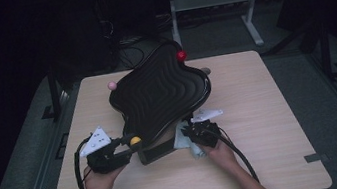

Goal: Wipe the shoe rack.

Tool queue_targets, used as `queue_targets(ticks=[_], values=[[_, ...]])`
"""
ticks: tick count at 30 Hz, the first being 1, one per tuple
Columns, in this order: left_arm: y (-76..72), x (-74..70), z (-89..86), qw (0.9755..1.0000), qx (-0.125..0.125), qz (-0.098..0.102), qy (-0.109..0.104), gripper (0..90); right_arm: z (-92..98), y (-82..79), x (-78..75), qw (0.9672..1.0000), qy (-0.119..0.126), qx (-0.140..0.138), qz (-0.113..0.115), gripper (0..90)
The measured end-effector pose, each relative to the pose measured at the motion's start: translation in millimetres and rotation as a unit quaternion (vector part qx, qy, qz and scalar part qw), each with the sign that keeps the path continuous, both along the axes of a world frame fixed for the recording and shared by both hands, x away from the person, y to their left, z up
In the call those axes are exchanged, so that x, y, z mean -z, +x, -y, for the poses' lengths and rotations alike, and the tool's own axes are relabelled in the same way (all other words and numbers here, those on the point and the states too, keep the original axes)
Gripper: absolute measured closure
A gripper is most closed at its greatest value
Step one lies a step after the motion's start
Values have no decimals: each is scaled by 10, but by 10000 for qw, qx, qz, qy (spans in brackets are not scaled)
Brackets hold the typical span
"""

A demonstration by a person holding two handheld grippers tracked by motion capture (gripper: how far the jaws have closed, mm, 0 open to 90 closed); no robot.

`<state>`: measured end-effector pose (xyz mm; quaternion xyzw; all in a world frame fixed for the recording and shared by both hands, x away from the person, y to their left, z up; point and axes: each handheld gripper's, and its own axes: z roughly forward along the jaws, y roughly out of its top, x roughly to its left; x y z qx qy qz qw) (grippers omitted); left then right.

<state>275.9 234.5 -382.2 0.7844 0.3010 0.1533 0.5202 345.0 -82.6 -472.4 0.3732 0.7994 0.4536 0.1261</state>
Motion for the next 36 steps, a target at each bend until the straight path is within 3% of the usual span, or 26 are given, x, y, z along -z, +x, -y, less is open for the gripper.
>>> queue_targets(ticks=[5,11,16,32,36], values=[[2,14,10,10000,-3,4,12,597,-130,-122,-7,9993,-97,-354,44,816],[-22,11,18,9999,167,-19,22,605,-129,-149,-25,9988,-140,-476,25,817],[-45,15,58,9997,263,5,22,605,-12,-91,-41,9992,-206,-331,-33,819],[-66,11,167,9988,480,72,91,606,91,-157,-52,9988,-292,-388,-15,819],[-57,7,161,9987,494,43,87,605,207,-43,-51,9995,-313,-76,27,818]])
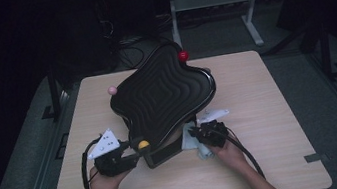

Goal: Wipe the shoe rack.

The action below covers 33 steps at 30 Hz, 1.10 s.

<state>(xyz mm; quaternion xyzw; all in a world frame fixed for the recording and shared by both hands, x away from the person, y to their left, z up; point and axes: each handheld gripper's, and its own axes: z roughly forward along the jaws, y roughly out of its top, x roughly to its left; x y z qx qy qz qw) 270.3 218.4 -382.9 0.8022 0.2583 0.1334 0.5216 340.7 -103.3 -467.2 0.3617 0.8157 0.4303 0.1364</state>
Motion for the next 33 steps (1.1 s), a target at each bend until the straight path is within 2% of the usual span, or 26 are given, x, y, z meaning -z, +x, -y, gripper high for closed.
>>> queue_targets(ticks=[2,4,6,7,8,9,10,12,13,14,16,17,19,20,21,22,24,26,29,30,31,32,33], values=[[12,-4,-12,10000,-42,-12,-7,604,69,84,20,9996,113,244,-41,818],[29,-4,-44,9999,-119,-31,-11,603,46,74,34,9994,181,276,-50,819],[51,2,-92,9997,-218,-51,-45,602,-46,17,27,9999,155,29,-25,819],[63,3,-115,9996,-257,-62,-68,602,-93,-3,17,10000,55,-73,27,819],[76,5,-137,9995,-285,-77,-97,602,-120,-1,9,9998,-68,-138,127,820],[80,5,-142,9995,-290,-84,-94,602,-115,31,7,9998,-53,-137,125,819],[87,7,-149,9994,-310,-74,-111,602,-98,65,6,9999,-65,-103,90,819],[98,6,-160,9993,-357,-83,-113,601,-19,186,-16,9998,-69,197,77,819],[105,5,-166,9992,-382,-84,-108,600,41,239,-18,9992,40,365,133,820],[108,4,-171,9991,-403,-84,-110,600,71,260,-10,9988,162,457,24,820],[113,6,-179,9990,-427,-76,-111,600,25,210,14,9991,211,361,-25,820],[118,6,-184,9990,-431,-79,-106,600,-43,166,22,9997,173,146,-70,819],[124,4,-197,9989,-457,-84,-104,600,-181,88,-1,9997,-105,-142,140,819],[124,6,-198,9989,-452,-86,-115,600,-194,105,-9,9994,-202,-165,213,819],[124,6,-199,9989,-449,-84,-109,600,-158,156,-4,9996,-132,-44,227,819],[123,6,-198,9989,-452,-84,-112,600,-115,209,1,9998,-84,66,149,819],[124,8,-194,9988,-462,-79,-122,599,9,341,-3,9994,199,298,-9,820],[131,8,-198,9987,-487,-78,-130,599,36,375,-24,9987,126,490,85,820],[141,11,-212,9986,-504,-80,-140,600,-57,306,8,9996,186,218,-69,818],[144,12,-216,9985,-523,-75,-139,600,-101,277,15,9999,90,99,-23,817],[147,14,-218,9984,-527,-88,-158,600,-163,237,8,9997,-134,58,175,817],[148,15,-217,9984,-527,-88,-163,600,-167,253,-3,9996,-202,37,206,818],[147,16,-215,9985,-526,-79,-156,600,-116,308,-3,9995,-131,183,232,819]])
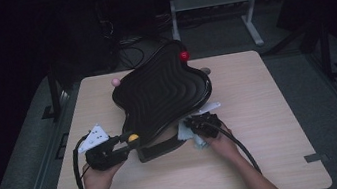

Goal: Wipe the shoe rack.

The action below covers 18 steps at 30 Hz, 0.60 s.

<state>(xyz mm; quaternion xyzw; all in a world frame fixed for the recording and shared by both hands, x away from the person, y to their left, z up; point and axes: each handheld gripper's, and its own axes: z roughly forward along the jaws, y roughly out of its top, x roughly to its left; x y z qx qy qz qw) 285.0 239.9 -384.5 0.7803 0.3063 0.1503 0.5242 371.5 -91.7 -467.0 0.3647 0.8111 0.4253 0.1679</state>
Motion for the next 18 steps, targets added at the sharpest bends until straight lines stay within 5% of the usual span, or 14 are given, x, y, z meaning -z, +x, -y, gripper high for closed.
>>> queue_targets(ticks=[2,5,7,9,11,15,17,18], values=[[2,0,7,10000,-3,8,2,600,146,107,10,9989,329,325,-37,819],[9,2,8,10000,-12,-2,-18,600,220,122,23,9974,471,529,-155,817],[19,4,2,10000,-24,-4,-26,600,157,51,14,9985,396,363,-134,817],[24,5,4,10000,-32,-1,-27,600,20,-39,19,9994,168,-188,-228,816],[26,7,9,10000,-38,-3,-39,600,-45,-82,-4,9994,-180,-290,32,816],[26,10,70,10000,-25,22,-10,599,170,78,20,9984,467,230,-218,818],[39,10,77,10000,-9,1,-36,599,116,26,21,9991,316,199,-185,815],[40,10,75,10000,-19,-2,-41,600,30,-46,30,9995,230,-42,-207,814]])
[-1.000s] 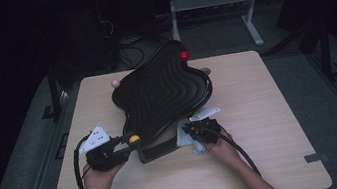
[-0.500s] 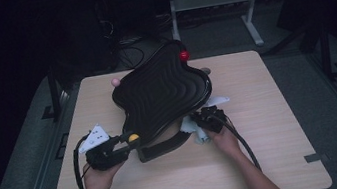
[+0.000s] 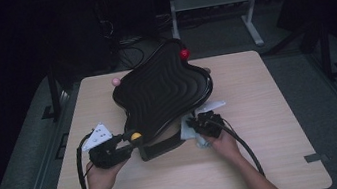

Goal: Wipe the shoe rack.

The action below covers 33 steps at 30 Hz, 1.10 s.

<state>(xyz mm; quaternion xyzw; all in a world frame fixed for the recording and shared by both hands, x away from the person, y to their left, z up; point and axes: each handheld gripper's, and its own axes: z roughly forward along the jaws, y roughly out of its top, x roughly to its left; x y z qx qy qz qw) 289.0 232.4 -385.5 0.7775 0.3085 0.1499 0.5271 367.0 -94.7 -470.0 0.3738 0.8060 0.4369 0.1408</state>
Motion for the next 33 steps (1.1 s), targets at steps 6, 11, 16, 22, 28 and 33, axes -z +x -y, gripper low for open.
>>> queue_targets(ticks=[6,11,16,22,28,33], values=[[10,12,41,10000,-32,4,-49,600,24,-53,12,9999,10,-38,102,816],[52,19,108,10000,-41,9,-70,600,16,-133,5,9999,-39,-148,63,816],[97,44,182,9998,-93,54,-150,600,83,-170,-73,9998,48,-107,173,817],[199,56,306,9997,-151,103,-152,600,186,-330,-230,9985,202,-61,506,817],[310,51,426,9997,-201,95,-117,601,247,-468,-404,9961,362,-50,800,817],[360,48,488,9997,-208,85,-94,601,238,-573,-583,9922,490,-64,1148,817]])
